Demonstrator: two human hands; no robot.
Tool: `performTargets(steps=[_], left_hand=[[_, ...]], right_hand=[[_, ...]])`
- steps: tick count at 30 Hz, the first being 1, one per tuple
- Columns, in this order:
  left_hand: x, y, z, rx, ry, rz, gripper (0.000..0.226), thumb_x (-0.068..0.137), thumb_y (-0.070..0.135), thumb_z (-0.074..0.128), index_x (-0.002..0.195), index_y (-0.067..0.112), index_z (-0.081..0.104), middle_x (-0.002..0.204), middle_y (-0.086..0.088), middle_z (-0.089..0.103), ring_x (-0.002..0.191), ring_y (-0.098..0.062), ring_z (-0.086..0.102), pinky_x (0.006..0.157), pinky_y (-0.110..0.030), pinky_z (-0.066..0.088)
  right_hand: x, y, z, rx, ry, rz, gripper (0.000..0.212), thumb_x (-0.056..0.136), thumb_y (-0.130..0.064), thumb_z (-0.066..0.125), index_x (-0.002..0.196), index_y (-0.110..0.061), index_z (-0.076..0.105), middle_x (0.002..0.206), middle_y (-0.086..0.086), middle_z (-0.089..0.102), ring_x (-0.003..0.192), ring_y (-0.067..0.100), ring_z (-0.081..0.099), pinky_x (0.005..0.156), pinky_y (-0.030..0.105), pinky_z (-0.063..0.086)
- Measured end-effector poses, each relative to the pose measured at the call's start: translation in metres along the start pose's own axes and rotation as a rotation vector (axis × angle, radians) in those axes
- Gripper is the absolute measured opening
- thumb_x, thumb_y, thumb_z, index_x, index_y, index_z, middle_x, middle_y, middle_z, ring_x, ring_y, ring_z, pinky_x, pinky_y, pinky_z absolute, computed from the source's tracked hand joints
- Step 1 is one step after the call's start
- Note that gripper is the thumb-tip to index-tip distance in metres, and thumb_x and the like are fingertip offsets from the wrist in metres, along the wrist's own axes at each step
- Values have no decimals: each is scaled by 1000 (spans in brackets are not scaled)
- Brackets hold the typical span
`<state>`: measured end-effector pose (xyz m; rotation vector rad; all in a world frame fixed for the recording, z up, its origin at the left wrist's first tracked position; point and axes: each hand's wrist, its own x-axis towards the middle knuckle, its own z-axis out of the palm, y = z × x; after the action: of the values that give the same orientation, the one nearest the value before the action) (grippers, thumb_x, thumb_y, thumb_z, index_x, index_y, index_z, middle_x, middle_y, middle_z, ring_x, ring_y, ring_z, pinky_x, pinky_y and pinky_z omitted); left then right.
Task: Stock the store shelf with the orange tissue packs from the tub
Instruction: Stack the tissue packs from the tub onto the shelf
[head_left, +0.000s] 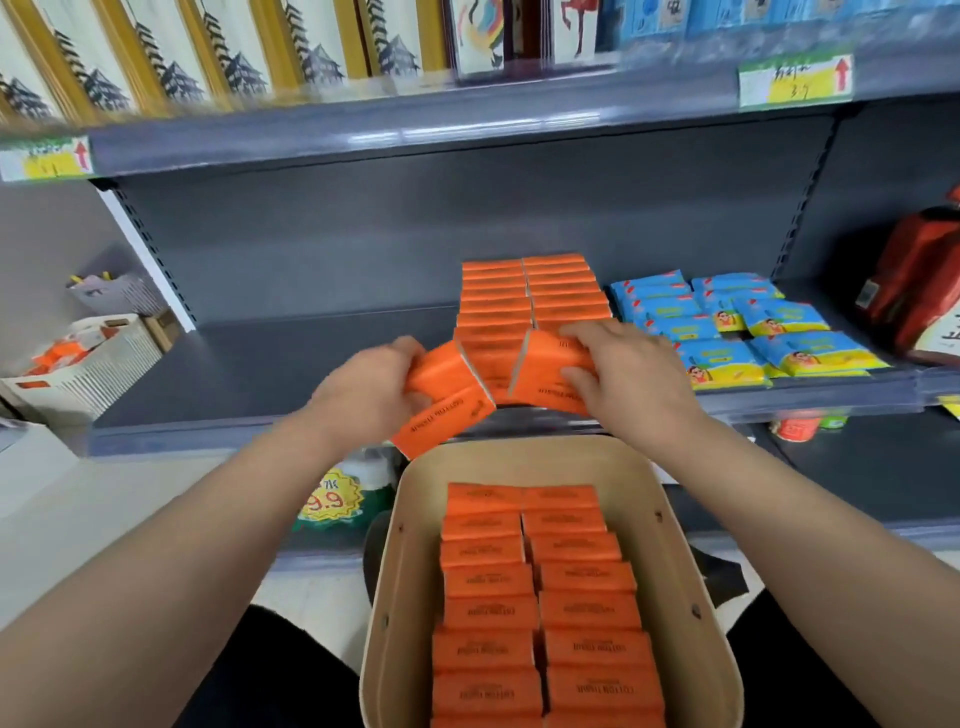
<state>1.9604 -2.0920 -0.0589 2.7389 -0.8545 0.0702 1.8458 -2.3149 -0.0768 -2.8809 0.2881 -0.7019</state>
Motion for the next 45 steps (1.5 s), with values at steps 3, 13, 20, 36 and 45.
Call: performTargets(steps=[3, 13, 20, 36, 45], left_hand=[[35, -14, -17, 17, 124, -75, 37, 85, 20, 61, 120, 14, 49, 111, -10, 61, 103, -32, 56, 79, -36, 44], [158, -72, 7, -21, 14, -212, 39, 87, 16, 55, 125, 16, 45, 114, -8, 59, 106, -31, 57, 79, -32, 42], [238, -84, 42, 210, 60, -255, 32, 88, 7, 44, 119, 12, 44, 119, -14, 55, 115, -33, 47, 91, -45, 42], [350, -79, 93, 213, 173, -215, 53, 84, 0, 40, 131, 25, 46, 129, -7, 41, 121, -28, 36, 85, -44, 45], [333, -96, 93, 87, 287, -122, 68, 75, -7, 49, 138, 19, 41, 130, -8, 44, 120, -30, 40, 104, -37, 33]], right_hand=[[49, 1, -1, -65, 60, -14, 44, 90, -31, 59, 132, -27, 50, 122, 3, 58, 117, 28, 51, 93, 43, 36], [173, 18, 51, -85, -19, 13, 41, 91, -32, 56, 132, -27, 48, 125, 4, 56, 120, 27, 50, 94, 42, 35], [231, 27, 82, -166, -91, -115, 45, 93, -29, 54, 137, -27, 43, 133, 3, 51, 125, 25, 45, 98, 40, 33], [243, 58, 107, -55, -29, -307, 53, 79, -17, 72, 129, -20, 55, 114, 4, 61, 106, 28, 57, 94, 40, 47], [241, 49, 91, -75, -86, -291, 55, 87, -16, 61, 137, -29, 45, 126, -2, 54, 117, 20, 50, 101, 32, 40]])
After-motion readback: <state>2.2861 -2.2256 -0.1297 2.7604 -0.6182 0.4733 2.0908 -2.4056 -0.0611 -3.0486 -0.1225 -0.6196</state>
